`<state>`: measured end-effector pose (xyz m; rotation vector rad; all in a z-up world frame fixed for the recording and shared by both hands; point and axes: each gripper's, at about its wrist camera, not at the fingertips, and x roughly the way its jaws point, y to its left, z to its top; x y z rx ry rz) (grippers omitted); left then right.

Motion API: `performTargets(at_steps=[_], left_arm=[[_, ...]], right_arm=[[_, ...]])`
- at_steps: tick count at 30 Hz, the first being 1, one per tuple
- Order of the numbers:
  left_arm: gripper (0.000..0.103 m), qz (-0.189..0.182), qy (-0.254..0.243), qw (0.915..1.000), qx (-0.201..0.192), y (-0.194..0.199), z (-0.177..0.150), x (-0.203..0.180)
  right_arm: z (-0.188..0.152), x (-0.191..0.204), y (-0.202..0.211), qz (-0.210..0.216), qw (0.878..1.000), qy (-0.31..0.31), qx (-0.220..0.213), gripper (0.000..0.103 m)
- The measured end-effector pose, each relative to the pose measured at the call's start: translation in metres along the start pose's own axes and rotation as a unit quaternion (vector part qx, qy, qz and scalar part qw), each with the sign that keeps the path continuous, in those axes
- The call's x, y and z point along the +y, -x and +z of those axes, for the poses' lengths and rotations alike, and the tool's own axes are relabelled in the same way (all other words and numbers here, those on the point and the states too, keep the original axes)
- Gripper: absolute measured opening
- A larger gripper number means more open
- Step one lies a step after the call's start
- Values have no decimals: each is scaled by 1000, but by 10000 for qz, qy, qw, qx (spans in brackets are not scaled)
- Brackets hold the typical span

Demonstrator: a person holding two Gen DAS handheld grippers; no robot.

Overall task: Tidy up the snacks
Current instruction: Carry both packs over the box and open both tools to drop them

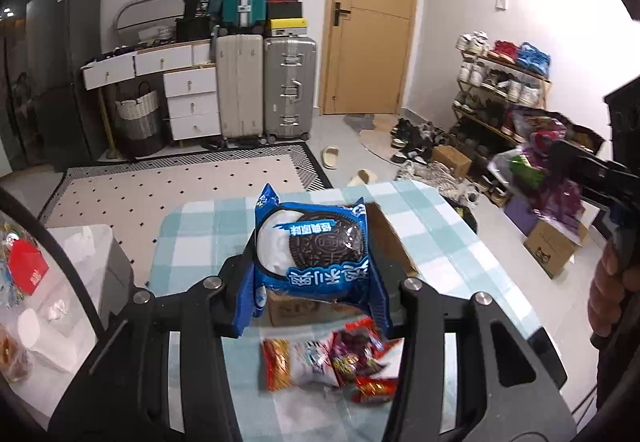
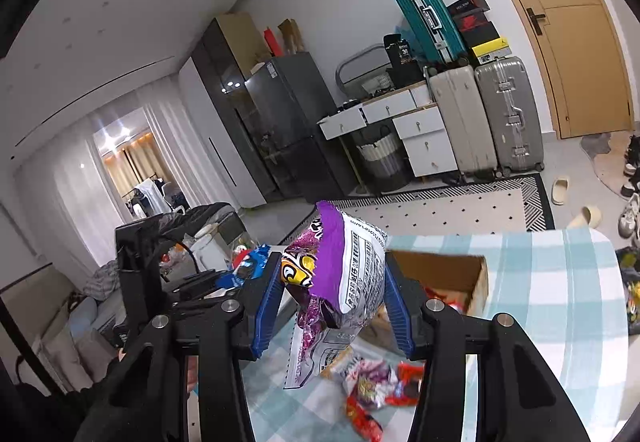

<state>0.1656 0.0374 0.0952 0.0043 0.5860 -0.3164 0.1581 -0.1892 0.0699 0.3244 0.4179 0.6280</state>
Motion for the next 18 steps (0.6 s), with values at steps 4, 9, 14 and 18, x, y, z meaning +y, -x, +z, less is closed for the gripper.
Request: performTargets(at_steps=[4,9,14,18], left_arm=[[43,-171,215,9995,147,-21,29,11],[43,-255,321,9984,395,-61,51,17],[43,-198,296,9971,674,-119,60,14],[43,-225,328,9953,883,-164,54,8]], right_arm=[[21,-1,-10,37,9999,30,-111,48],[43,-18,-39,-241,9997,32,-84,48],[46,-38,-79,-637,9975,228,216,48],[37,-62,-112,-831,9951,209,489,48]])
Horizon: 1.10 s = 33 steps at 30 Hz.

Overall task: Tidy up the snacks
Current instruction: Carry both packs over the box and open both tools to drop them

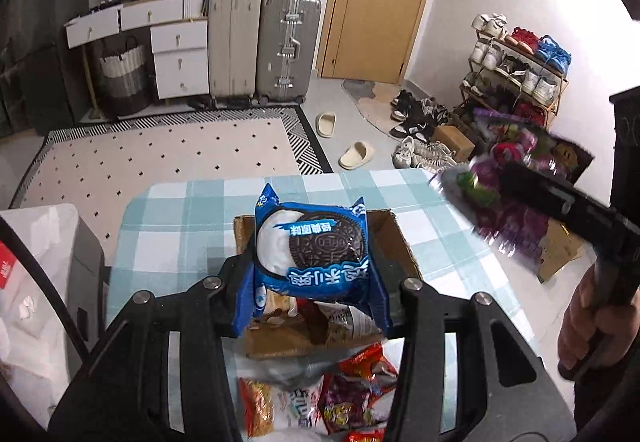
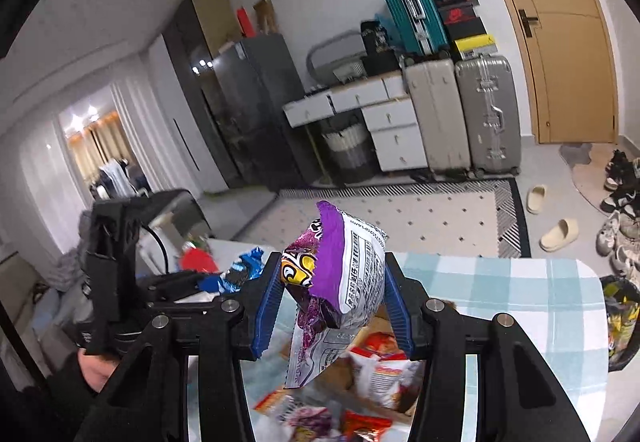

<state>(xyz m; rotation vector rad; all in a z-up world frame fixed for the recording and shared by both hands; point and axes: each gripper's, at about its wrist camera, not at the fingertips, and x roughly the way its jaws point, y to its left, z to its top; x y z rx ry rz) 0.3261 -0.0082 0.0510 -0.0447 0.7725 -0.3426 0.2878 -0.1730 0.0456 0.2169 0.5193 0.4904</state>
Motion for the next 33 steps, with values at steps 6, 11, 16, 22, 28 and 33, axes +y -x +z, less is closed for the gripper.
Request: performTargets(at_steps=[6,11,16,22,28,33], left_arm=[[43,17,65,9993,357,-69,-11,5],[43,-46,159,9982,579,-110,-24,15],[43,-27,155,9974,709,-135,-32,22],[43,-14,153,9961,871,-163,-37,26],[44,-43,-53,9944,1056,-177,-42,23],[49,-88,-12,9940,1094,-182,-44,24]], right_arm=[[-18,-28,-47,-180,9988,-136,436,48],[-38,-44,-78,-237,9971,-152,713,48],[-55,-55,-108,-343,9945,-78,988,48],[-67,-58,-125,-447,9925,45,1140,48],[-73,-58,-143,-598,9892,159,1327,49],[-74,-62,-146,-656,9884,137,1361,49]])
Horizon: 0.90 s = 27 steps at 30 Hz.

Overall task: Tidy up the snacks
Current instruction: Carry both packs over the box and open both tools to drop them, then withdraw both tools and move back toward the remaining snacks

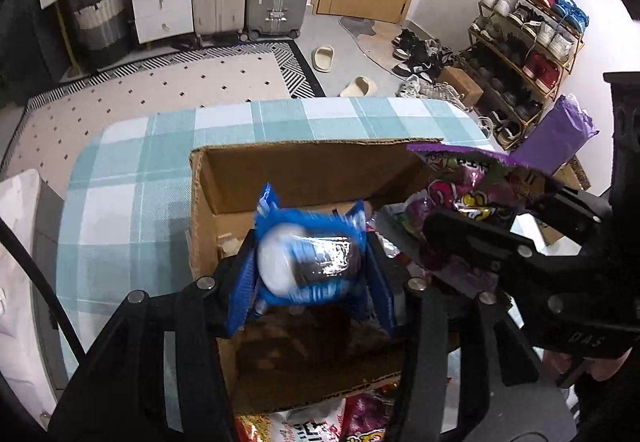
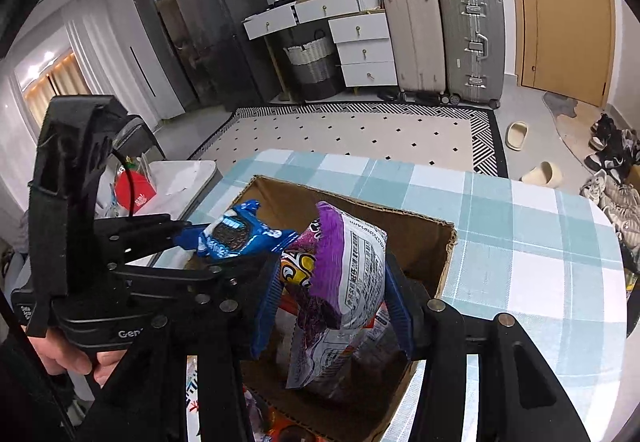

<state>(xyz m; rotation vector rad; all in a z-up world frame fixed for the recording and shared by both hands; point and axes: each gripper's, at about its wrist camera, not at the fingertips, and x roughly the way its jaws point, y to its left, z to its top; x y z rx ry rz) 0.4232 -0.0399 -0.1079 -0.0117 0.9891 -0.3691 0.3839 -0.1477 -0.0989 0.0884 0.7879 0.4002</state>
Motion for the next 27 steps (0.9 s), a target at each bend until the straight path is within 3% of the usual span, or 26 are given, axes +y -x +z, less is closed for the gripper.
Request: performTargets(at_steps=[9,16,18,22,27], left_arm=[[60,135,-30,9999,-83,16,-9,-1],[72,446,-147,9980,-432,52,-33,-4],[72,524,-174,9968,-570,64,-44,-5],[79,637,-160,9950,-753,87,-65,-8],[80,696,-129,9919,-1052,119,-94,-14]], right_arm=[[1,-1,12,-93,9999,-49,-101,53],[0,3,42,-37,9994,-81,-347,56],[-3,5,53,-84,9990,-56,-433,61],[-14,12,76,-86,9981,16,-614,63],[-39,27,110,57,9954,100,-955,75]])
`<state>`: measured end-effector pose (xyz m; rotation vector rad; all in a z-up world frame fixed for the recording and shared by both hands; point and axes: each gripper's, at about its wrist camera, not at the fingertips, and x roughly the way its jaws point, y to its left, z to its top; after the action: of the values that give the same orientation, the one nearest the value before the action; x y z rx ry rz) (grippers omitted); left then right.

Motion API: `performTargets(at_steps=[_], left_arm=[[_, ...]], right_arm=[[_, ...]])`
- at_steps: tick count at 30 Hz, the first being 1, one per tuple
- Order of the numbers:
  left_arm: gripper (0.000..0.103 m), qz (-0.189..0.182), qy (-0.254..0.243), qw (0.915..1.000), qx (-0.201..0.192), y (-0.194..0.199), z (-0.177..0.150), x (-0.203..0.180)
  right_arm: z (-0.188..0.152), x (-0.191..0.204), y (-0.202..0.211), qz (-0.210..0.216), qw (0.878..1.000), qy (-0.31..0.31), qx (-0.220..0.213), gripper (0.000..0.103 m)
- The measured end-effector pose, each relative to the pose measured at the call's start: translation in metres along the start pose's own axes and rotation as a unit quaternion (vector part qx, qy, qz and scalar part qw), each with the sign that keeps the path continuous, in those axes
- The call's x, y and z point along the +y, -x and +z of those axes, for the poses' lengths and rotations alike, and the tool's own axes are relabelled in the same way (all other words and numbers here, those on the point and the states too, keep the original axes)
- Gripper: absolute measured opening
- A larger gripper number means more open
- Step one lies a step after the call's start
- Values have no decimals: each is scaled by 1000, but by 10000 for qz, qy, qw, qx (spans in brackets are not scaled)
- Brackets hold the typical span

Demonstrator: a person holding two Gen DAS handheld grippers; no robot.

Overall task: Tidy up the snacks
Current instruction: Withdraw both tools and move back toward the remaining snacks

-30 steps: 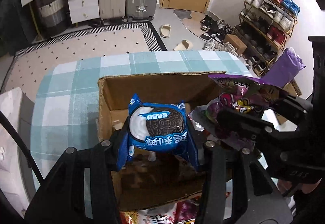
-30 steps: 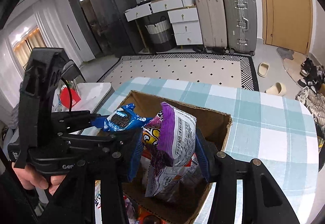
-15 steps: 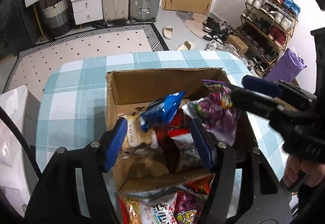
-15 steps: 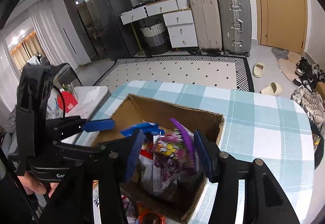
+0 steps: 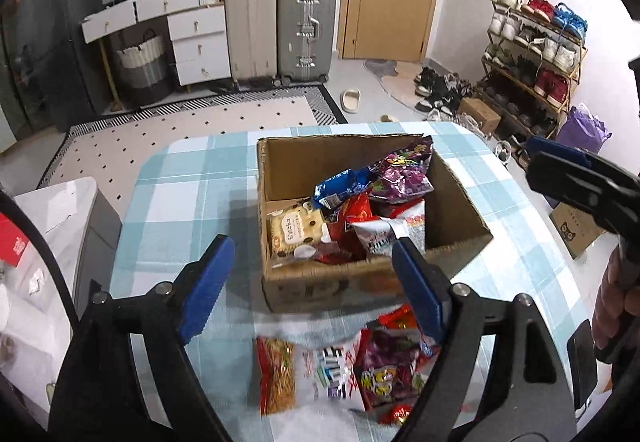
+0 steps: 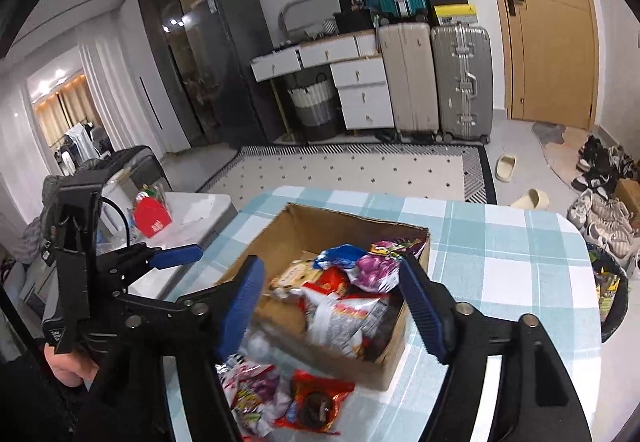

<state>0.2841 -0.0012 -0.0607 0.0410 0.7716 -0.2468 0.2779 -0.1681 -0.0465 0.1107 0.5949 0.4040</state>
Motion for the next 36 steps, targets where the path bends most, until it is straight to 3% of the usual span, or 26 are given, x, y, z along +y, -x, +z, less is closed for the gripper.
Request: performTargets(at_steps=[5,15,22,26,27,29,32,36], left_arm=[[81,29,130,9999,-106,31,-25,-2],[86,109,592,9973,-414,86,-91,5],[87,177,693,9964,-465,96,-134,9],[88,567,901,9920,-681,100,-156,15],[89,631,948,9908,-734,101,-161,16],[102,667,1001,9897,-777,100,-168,19],[102,676,1091,9880,-854,96,-179,21],[102,652,1117,9894,-652,78,-188,23]], right_arm=[[-28,17,29,108,9995,102,-289,91],[-103,37,64,529,9956,-343,-689,101],[-149,45,53,572,9969,-461,-283,101],[-164,44,43,580,9968,-540,-127,101],[-168,44,42,573,9969,-529,-93,101],[-174,45,36,538,9974,-481,22,101],[-182,46,30,522,9976,-439,133,101],[-188,44,20,598,9966,-474,305,101]])
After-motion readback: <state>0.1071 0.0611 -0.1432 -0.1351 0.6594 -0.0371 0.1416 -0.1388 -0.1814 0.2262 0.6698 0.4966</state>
